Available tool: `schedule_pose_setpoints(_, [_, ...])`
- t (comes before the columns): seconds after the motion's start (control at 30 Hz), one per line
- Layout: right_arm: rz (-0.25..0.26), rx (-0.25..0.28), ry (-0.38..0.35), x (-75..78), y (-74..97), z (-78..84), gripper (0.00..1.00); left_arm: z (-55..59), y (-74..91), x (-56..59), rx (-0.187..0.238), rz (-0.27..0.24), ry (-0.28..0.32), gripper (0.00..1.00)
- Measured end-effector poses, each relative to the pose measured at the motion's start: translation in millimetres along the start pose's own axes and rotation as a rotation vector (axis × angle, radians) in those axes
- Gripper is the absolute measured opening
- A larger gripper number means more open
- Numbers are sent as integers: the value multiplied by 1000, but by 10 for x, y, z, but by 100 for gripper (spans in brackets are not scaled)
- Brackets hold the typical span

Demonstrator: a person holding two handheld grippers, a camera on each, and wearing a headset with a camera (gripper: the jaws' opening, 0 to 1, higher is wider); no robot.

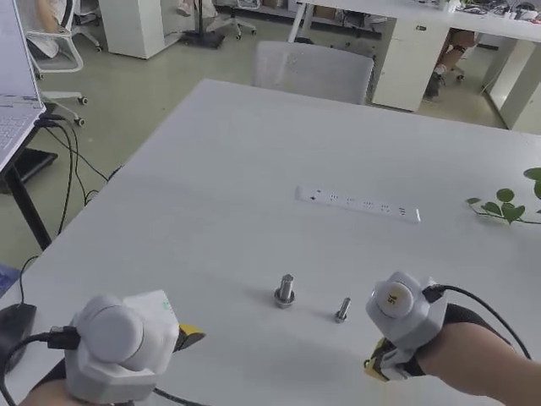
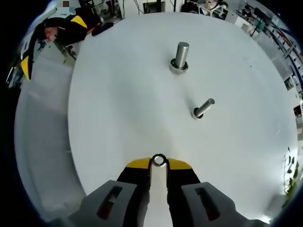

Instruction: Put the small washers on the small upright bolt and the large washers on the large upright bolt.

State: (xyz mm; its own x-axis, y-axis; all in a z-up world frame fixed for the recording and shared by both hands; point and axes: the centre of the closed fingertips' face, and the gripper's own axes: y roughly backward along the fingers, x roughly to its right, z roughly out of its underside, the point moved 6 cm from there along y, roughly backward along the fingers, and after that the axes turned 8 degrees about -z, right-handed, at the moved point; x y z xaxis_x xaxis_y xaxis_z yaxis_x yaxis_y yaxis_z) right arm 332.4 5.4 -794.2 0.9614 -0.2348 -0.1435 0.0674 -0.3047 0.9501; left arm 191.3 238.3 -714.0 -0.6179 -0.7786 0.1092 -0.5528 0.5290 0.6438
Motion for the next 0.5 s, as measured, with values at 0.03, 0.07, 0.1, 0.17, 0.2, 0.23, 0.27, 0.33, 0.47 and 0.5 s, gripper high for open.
schedule_pose_setpoints(0.03, [3, -1, 11, 41, 21, -27, 12, 2, -4, 2, -1, -5, 2, 83])
schedule_pose_setpoints(0.07, [6, 0, 18, 74, 40, -52, 12, 11, -9, 6, -4, -8, 1, 83])
schedule_pose_setpoints(0.1, [9, 1, 23, 124, 68, -91, 12, 24, -14, 8, -10, -12, 1, 83])
schedule_pose_setpoints(0.17, [16, 10, 29, 212, 123, -169, 12, 33, -12, 8, -13, -17, 4, 83])
schedule_pose_setpoints(0.2, [20, 13, 31, 241, 143, -198, 12, 39, -14, 6, -14, -19, 8, 83])
schedule_pose_setpoints(0.23, [22, 15, 33, 268, 162, -224, 12, 48, -18, 4, -17, -19, 10, 83])
schedule_pose_setpoints(0.27, [24, 19, 34, 293, 182, -250, 12, 57, -18, 1, -23, -24, 11, 83])
schedule_pose_setpoints(0.33, [27, 27, 33, 354, 216, -306, 12, 56, -15, -8, -22, -34, 15, 83])
schedule_pose_setpoints(0.47, [32, 58, 13, 427, 261, -433, 12, 56, -8, -15, -26, -34, 18, 83])
schedule_pose_setpoints(0.5, [35, 59, 16, 436, 265, -460, 12, 55, -4, -16, -28, -33, 17, 83])
